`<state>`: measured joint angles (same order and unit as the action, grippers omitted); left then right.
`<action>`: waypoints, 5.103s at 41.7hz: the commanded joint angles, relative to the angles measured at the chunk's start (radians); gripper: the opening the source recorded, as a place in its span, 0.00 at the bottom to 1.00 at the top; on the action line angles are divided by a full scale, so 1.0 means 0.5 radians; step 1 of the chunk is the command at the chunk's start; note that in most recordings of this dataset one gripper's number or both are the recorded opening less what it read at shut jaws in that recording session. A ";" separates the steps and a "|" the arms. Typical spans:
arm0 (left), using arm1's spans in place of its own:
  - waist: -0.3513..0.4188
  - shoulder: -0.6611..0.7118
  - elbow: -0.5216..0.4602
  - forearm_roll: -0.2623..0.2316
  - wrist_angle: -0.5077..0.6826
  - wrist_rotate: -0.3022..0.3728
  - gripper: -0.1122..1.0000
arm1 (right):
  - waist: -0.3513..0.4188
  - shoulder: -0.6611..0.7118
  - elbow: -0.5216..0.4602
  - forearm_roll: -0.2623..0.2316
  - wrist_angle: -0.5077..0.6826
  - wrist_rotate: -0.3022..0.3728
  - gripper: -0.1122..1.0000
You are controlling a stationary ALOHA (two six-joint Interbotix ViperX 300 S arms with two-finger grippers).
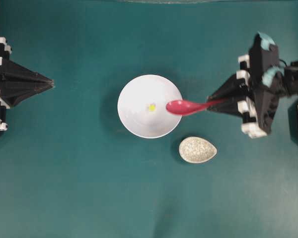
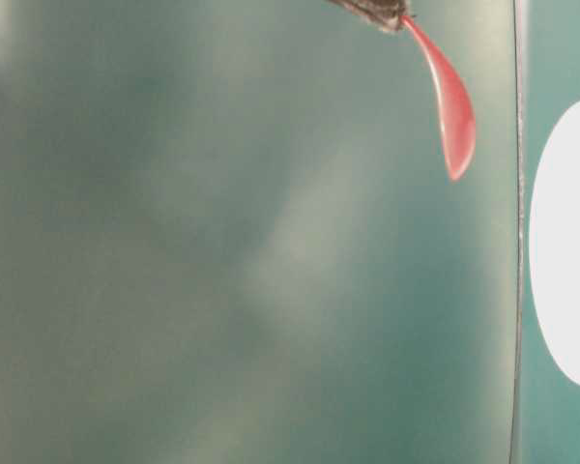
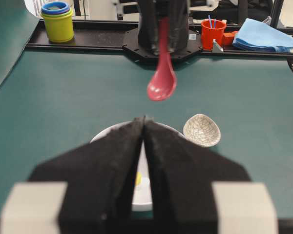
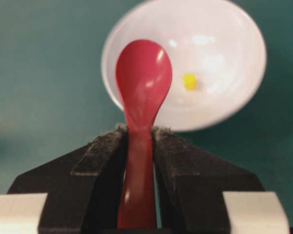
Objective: Scoop the yellow hexagonal prism block from the bowl with a spoon using the right arm.
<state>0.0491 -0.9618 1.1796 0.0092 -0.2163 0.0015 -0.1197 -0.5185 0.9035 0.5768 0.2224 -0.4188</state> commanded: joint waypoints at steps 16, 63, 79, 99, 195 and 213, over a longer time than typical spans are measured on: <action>0.003 0.003 -0.055 0.006 -0.018 -0.028 0.18 | -0.190 0.445 -0.561 -0.040 0.638 0.049 0.32; 0.003 0.003 -0.052 0.006 -0.003 -0.018 0.18 | -0.181 1.052 -1.055 -0.503 1.043 0.249 0.32; 0.003 0.000 -0.055 0.006 -0.009 -0.018 0.18 | -0.163 1.120 -1.086 -0.503 0.966 0.245 0.32; 0.003 0.000 -0.055 0.006 -0.012 -0.015 0.18 | -0.150 1.154 -1.089 -0.503 0.844 0.242 0.32; 0.003 0.000 -0.058 0.006 -0.012 -0.025 0.18 | -0.114 1.009 -0.936 -0.494 0.334 0.282 0.32; 0.003 0.000 -0.058 0.006 -0.012 -0.025 0.18 | 0.009 0.767 -0.632 -0.491 -0.288 0.282 0.32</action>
<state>0.0491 -0.9649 1.1796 0.0107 -0.2117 -0.0107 -0.1273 -0.0874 0.5829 0.3283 0.1396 -0.2761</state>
